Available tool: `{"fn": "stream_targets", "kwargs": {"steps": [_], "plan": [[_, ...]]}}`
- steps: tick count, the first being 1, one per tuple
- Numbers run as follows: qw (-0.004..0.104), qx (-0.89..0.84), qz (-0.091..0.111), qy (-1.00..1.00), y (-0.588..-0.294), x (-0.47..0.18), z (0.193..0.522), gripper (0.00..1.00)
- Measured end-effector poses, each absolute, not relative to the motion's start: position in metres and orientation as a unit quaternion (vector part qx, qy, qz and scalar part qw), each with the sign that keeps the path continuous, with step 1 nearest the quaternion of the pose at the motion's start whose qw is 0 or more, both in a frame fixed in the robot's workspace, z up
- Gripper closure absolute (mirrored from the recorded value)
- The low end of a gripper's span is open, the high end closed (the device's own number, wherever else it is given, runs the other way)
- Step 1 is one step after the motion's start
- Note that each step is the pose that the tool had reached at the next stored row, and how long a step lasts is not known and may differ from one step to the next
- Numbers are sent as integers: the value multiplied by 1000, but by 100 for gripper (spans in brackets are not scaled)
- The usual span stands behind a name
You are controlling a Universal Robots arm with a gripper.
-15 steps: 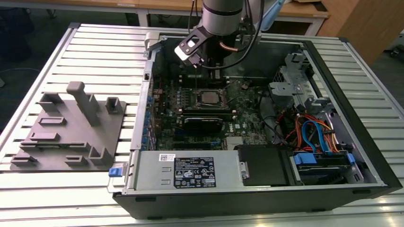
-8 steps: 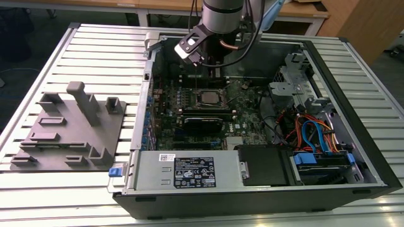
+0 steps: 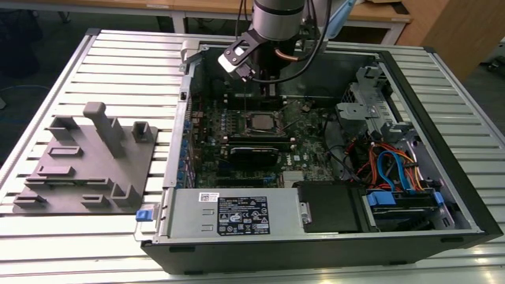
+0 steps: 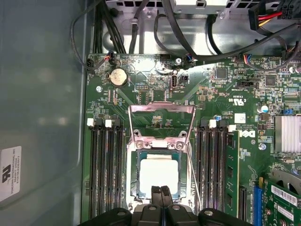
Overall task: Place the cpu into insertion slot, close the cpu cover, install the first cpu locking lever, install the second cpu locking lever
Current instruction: 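Close the cpu cover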
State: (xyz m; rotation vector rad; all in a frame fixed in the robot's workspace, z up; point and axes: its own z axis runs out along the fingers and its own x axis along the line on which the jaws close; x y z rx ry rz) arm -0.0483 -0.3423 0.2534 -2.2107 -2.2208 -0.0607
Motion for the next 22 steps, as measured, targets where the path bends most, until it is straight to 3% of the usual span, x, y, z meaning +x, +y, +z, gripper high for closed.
{"fn": "stream_targets", "kwargs": {"steps": [22], "plan": [[4, -705, -19, -709, -342, -44, 266, 90]]}}
